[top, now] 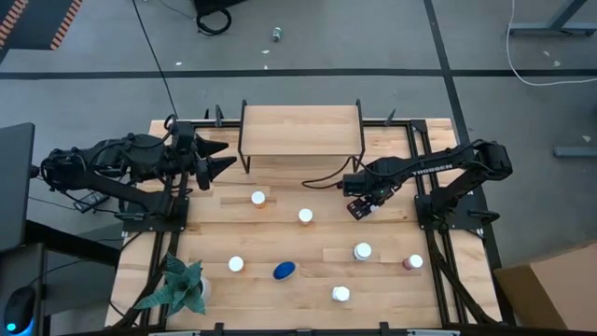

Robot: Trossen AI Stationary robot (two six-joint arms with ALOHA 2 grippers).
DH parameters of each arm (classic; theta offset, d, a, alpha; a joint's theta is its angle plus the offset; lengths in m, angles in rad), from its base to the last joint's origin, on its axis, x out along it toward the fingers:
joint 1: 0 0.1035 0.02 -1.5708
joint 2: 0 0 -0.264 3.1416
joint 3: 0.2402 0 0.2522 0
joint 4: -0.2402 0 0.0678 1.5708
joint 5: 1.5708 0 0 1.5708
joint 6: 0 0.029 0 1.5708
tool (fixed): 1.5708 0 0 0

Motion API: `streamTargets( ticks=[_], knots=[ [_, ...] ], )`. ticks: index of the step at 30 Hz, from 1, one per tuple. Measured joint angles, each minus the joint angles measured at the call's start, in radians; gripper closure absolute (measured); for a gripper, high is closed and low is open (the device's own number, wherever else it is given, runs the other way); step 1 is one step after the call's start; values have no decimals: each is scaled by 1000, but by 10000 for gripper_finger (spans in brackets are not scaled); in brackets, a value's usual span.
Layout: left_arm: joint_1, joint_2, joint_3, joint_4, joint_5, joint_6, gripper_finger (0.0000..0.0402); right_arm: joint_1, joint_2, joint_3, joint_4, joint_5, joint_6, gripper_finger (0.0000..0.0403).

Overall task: Pick and place medicine bottles onto shelf by color
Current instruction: Put the top white and blue medicine bottle on the shelf

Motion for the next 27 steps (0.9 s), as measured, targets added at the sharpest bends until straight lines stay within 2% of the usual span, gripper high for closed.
streamTargets(
  ticks=[4, 10, 18, 27],
  knots=[
    [0, 0, 0, -8, 0, 0, 90, 0, 0, 0, 9, -2, -1, 154],
    [0, 0, 0, -14, 0, 0, 91, 0, 0, 1, 11, -20, -1, 220],
    [0, 0, 0, -14, 0, 1, 91, 0, 0, 1, 8, -25, 2, 217],
    [0, 0, 0, -20, 0, 2, 92, 1, 1, 22, -18, -101, 0, 217]
  ],
)
